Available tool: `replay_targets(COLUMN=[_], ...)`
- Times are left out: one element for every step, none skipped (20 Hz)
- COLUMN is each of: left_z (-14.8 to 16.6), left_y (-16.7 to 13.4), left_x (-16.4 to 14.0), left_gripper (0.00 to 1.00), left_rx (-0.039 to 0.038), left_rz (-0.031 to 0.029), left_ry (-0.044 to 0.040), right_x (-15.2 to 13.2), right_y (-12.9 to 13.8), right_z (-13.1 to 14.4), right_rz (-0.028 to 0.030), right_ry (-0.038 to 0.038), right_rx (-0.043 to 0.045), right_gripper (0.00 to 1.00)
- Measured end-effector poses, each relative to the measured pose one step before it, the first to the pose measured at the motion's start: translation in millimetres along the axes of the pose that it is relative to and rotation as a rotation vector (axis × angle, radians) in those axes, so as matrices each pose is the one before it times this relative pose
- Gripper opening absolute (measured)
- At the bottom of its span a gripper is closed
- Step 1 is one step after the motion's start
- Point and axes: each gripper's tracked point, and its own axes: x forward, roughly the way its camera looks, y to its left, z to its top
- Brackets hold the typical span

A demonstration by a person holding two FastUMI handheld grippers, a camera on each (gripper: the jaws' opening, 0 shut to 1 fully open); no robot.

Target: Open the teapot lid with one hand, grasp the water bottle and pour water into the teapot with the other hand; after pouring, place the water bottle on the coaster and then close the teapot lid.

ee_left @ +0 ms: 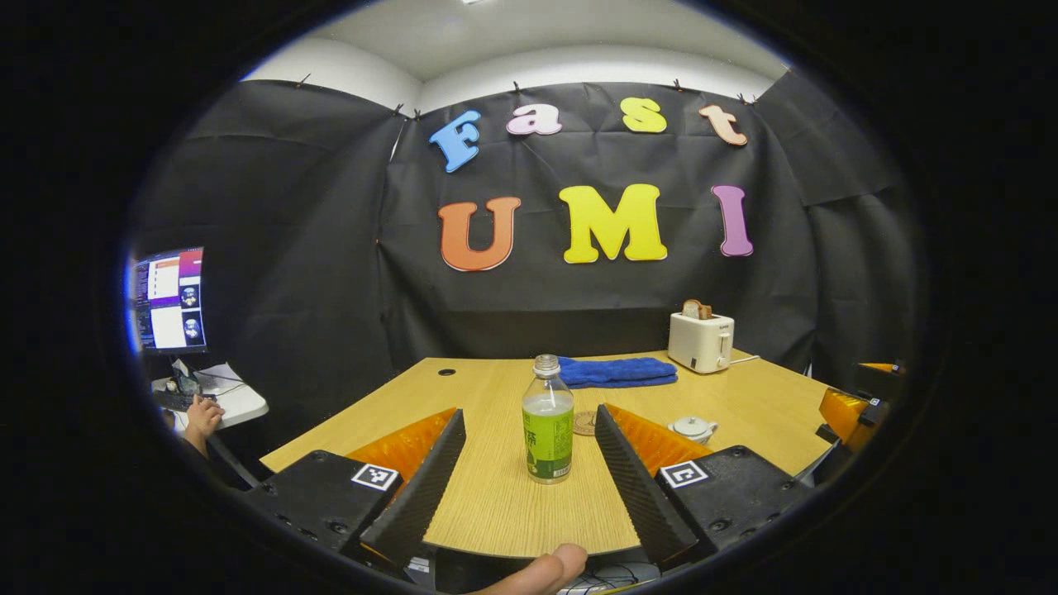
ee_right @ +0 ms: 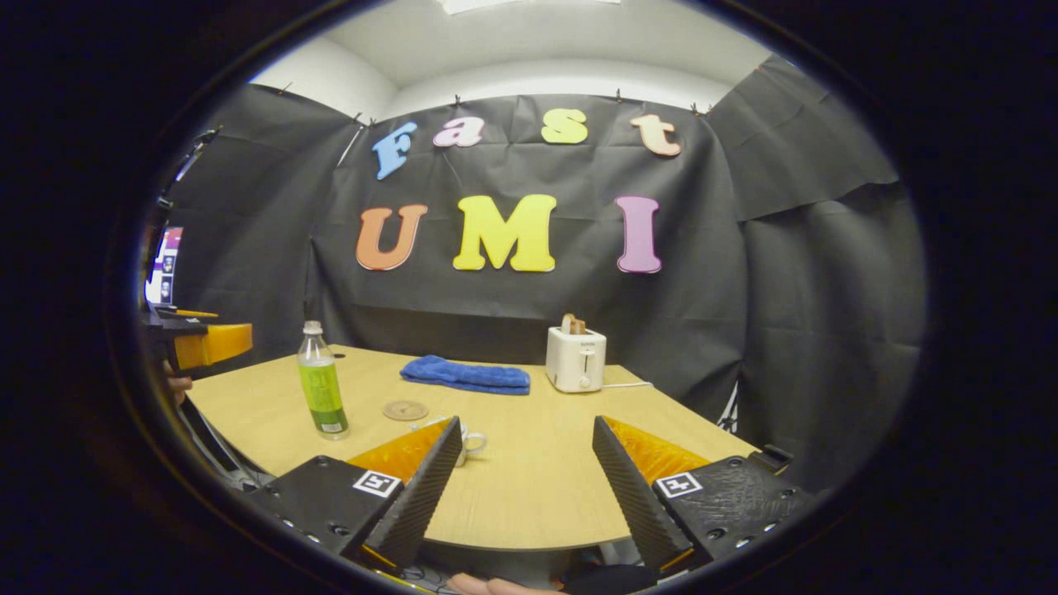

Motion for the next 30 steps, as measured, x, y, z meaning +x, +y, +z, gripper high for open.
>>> replay_targets(left_z=[0.77, 0.12, 0.33, -0.52, 0.46, 0.01, 0.03, -0.97, -4.31, -4.4, -3.04, -0.57, -0.63, -1.57, -2.89, -0.62, -2.76, -1.22, -1.06, -2.69, -5.82, -6.18, -4.81, -4.65, -3.37, -2.05, -0.77, -0.83, -1.48, -0.87], left_y=[0.23, -0.07, -0.55, 0.21, 0.03, 1.09, -0.4, -1.07, 1.45, -0.95, 1.2, 4.87, 3.81, 3.11, 0.25, 1.56, 3.92, 4.22, 3.61, 4.3, 0.86, 0.61, -0.19, 0.46, 0.29, -1.18, -1.69, -2.46, -2.88, -2.45], left_x=[-0.33, 0.13, 1.09, 0.39, 1.58, 1.38, 1.75, 1.98, 1.93, 2.86, 1.81, 2.62, 1.25, 3.16, 4.54, 3.45, 2.65, 3.18, 2.38, 2.52, 3.41, 2.54, 1.77, 2.11, 1.99, 1.02, -0.66, 0.74, 0.24, -0.11], left_gripper=[0.99, 0.99, 0.99, 0.99, 0.99, 0.99, 0.99, 0.98, 0.98, 0.99, 0.99, 0.99, 0.99, 0.99, 0.99, 0.99, 0.99, 0.99, 0.99, 0.99, 0.99, 0.99, 0.99, 0.99, 0.99, 0.99, 0.99, 0.99, 0.99, 0.99], left_rx=[0.00183, 0.0042, 0.00503, 0.00546, 0.00517, 0.00037, -0.00399, -0.00687, -0.00727, -0.00861, -0.00394, 0.00517, 0.00299, -0.00323, -0.0078, -0.00662, -0.0034, -0.0013, -0.00138, -0.00396, -0.00626, -0.0065, -0.00594, -0.00278, -0.00076, 0.00078, -0.00043, -0.00039, -0.00059, 0.00525], left_rz=[-0.00058, -0.00105, -0.00112, 0.00139, 0.00327, 0.00114, -0.0038, -0.00504, -0.00261, -0.00976, 0.00601, 0.01563, 0.01236, 0.00715, 0.0033, 0.00226, 0.00567, 0.00913, 0.01448, 0.01005, 0.00186, 0.00029, 0.00485, 0.00375, 0.00257, -0.00017, -0.00198, -0.00474, -0.00815, -0.0055], left_ry=[-0.00223, -0.00389, -0.00269, -0.00474, -0.0052, -0.00617, -0.00249, -0.00054, 0.00435, 0.01565, 0.0096, 0.00086, -0.00118, 0.00267, 0.00004, 0.00112, 0.00079, -0.00185, 0.00179, 0.00397, 0.01412, 0.0157, 0.01635, 0.01605, 0.01273, 0.00296, 0.00328, 0.00177, 0.00371, -0.00239], right_x=[1.69, 2.86, 3.57, 6.6, 7.36, 9.24, 10.76, 11.41, 11.15, 12.23, 11.56, 12.39, 12.45, 13.53, 12.74, 12.34, 10.94, 9.48, 6.55, 6.15, 4.18, 3.48, 3.49, 2.98, 1.8, -1.54, 0.65, 1.15, 0.46, -1.17], right_y=[2.97, 1.82, 3.31, 4.8, 5.9, 6.36, 6.6, 6.62, 6.37, 5.39, 5.15, 5.03, 4.13, 5.94, 4.3, 2.23, 1.71, 4.1, 2.86, 2.79, 2.42, 2.96, 0.65, -3.06, -2.85, 2.42, 4.73, 2.98, 0.43, -3.45], right_z=[1.14, 1.02, 2.04, -0.02, -0.67, -3.92, -2.84, -3.15, -2.97, -4.94, -3.07, -2.86, -4.02, -6.07, -6.81, -7.36, -5.58, -6.16, -2.15, -0.26, -0.82, -3.74, -2.38, -2.48, -1.22, -2.6, -2.05, -1.6, 3.38, -0.18], right_rz=[0.00795, 0.0047, 0.00787, 0.00868, 0.01049, 0.00944, 0.01017, 0.00992, 0.00737, 0.00727, 0.00846, 0.00623, 0.0061, 0.00706, 0.00368, -0.00347, -0.00752, -0.00238, -0.00155, 0.00053, 0.0036, 0.01071, -0.00715, -0.01222, -0.01748, 0.00651, 0.02621, 0.01219, 0.00086, -0.01554], right_ry=[-0.00714, -0.00889, -0.01026, -0.00591, -0.00359, 0.00317, 0.00487, 0.00337, 0.00604, 0.00538, 0.00218, 0.0012, 0.00389, 0.00942, 0.01686, 0.01526, 0.0176, 0.02097, 0.00436, -0.00216, 0.00124, 0.00481, 0.00898, 0.00397, 0.00336, 0.00426, 0.00387, 0.00572, -0.00606, 0.0026], right_rx=[-0.00584, -0.00621, -0.0053, -0.00305, -0.00455, -0.00968, -0.01162, -0.00932, -0.00499, -0.00051, -0.00206, -0.00157, 0.00371, 0.01346, 0.01579, 0.01042, 0.00645, -0.0089, -0.01013, -0.00211, 0.00733, 0.0081, 0.00057, 0.0001, 0.01322, 0.01967, 0.02473, 0.00522, -0.01492, -0.02346], right_gripper=[0.96, 0.96, 0.96, 0.96, 0.97, 0.97, 0.97, 0.97, 0.97, 0.96, 0.96, 0.95, 0.97, 0.96, 0.96, 0.96, 0.96, 0.97, 0.96, 0.96, 0.95, 0.9, 0.87, 0.73, 0.68, 0.55, 0.46, 0.44, 0.39, 0.37])
